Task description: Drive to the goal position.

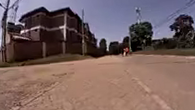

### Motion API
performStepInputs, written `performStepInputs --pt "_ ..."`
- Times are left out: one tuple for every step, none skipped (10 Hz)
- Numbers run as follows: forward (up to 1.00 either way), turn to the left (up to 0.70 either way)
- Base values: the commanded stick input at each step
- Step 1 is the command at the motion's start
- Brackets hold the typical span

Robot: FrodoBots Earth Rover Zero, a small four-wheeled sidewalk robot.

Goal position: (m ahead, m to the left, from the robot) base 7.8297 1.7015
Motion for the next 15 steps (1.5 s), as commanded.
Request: performStepInputs --pt "0.30 0.00" --pt "0.30 0.00" --pt "0.30 0.00" --pt "0.30 0.00" --pt "0.30 0.00" --pt "0.30 0.00" --pt "0.30 0.00" --pt "0.30 0.00" --pt "0.30 0.00" --pt "0.30 0.00" --pt "0.30 0.00" --pt "0.30 0.00" --pt "0.30 0.00" --pt "0.30 0.00" --pt "0.30 0.00"
